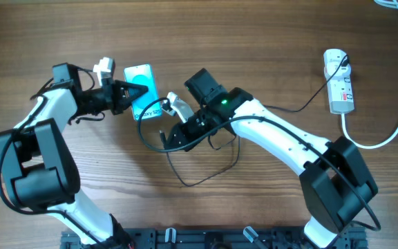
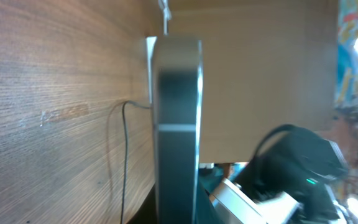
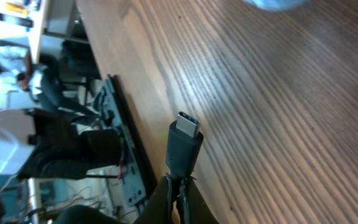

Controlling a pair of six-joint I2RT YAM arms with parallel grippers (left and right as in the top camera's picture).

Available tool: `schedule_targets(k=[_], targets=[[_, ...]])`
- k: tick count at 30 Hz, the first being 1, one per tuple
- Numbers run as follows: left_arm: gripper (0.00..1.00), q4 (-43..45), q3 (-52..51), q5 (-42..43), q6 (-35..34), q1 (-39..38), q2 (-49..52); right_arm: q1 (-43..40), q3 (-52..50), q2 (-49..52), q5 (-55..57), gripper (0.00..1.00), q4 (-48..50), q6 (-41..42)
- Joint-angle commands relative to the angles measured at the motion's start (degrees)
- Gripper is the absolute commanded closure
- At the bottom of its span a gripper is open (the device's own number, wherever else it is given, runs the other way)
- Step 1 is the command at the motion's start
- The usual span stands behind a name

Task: Plug charger to phone and switch on socket

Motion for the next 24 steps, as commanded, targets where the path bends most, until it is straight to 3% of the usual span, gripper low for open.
schedule_targets(k=[1,24], targets=[[0.96,1.05,0.17,-1.73,-0.31,-2.82,0.2,0.55,0.02,-0.28,3.39,0.96,1.33,1.4],[0.96,2.12,0.17,-2.78,-3.08,-5.99,0.2,0.55,0.02,-0.28,6.6,0.96,4.13,3.13]])
